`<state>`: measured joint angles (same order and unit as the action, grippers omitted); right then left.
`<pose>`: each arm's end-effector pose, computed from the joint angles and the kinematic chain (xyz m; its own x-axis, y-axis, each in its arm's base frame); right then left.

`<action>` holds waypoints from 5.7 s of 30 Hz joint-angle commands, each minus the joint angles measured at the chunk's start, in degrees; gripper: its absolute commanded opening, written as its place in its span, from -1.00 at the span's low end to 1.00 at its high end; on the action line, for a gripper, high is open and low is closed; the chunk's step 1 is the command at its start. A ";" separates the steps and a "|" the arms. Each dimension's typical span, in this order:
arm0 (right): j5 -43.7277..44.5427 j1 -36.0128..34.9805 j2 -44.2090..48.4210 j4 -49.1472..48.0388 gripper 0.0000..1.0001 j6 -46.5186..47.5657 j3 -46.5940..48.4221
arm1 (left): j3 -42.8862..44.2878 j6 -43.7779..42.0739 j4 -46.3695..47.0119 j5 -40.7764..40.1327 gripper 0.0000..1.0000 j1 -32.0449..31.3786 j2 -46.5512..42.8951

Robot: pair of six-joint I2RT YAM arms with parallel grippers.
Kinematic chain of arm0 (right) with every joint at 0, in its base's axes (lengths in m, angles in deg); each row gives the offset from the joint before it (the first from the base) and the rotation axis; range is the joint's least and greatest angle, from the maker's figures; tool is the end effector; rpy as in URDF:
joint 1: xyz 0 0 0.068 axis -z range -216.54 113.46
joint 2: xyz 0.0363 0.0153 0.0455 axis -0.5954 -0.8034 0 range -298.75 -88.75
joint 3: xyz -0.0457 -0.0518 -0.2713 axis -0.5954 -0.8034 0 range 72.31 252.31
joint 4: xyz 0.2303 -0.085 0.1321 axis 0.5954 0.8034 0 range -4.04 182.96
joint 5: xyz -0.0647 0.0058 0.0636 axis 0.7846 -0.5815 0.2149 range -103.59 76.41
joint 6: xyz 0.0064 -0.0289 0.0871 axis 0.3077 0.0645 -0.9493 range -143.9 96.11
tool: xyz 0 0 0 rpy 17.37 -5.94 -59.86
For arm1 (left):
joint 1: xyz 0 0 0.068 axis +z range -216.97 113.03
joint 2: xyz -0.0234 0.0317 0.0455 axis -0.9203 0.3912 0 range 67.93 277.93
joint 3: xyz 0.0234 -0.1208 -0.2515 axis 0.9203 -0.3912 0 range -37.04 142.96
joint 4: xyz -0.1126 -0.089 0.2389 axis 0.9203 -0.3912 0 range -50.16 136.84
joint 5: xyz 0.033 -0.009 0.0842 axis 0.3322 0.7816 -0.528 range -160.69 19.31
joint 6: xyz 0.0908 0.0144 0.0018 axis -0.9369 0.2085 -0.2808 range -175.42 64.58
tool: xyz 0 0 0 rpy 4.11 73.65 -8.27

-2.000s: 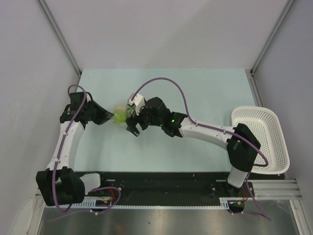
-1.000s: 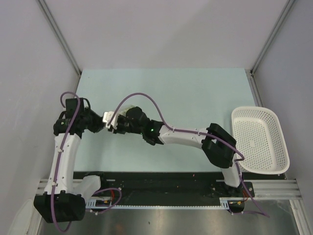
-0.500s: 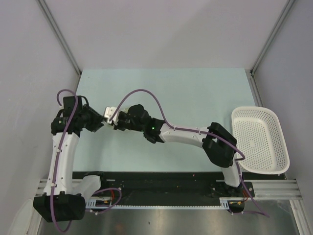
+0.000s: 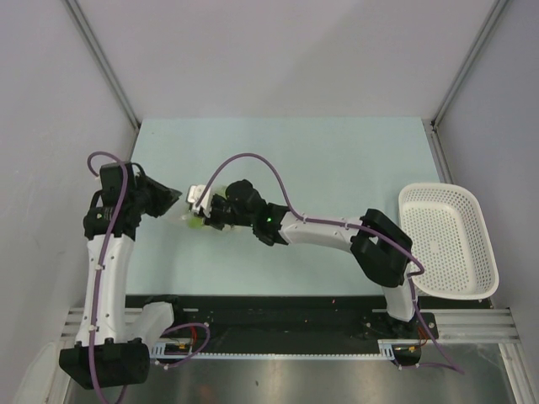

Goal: Open the zip-top bag and remove the fake food

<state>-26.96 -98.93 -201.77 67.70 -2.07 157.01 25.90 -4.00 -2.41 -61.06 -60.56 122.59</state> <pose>0.2326 0.4860 0.2641 0.2846 -0.2362 -0.9291 -0.9283 0.1739 -0.3286 0.2324 0.0123 0.3304 -0.4184 -0.8226 -0.3851 -0.4996 0.5625 -0.6587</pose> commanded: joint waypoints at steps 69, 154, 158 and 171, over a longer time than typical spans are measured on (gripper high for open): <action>-55.72 16.16 -5.82 29.78 -1.00 -21.03 23.66 | -8.62 -72.33 13.31 17.27 -0.13 -21.79 -12.73; -39.59 31.54 -22.25 -28.31 -1.00 -63.83 23.48 | 3.68 -37.52 -15.03 3.73 -0.99 -22.41 -12.03; -45.60 30.40 -17.18 -29.37 -0.84 -63.22 17.02 | 5.18 -42.53 -9.20 3.64 -0.99 -22.41 -9.75; -56.22 27.94 -5.82 -25.59 1.00 -47.22 7.05 | 8.16 -51.24 -5.32 9.27 -0.99 -22.50 -5.97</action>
<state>-77.56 -70.17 -212.50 44.62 -56.25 165.10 30.34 -52.52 -11.09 -54.18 -82.94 116.44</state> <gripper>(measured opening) 0.985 0.039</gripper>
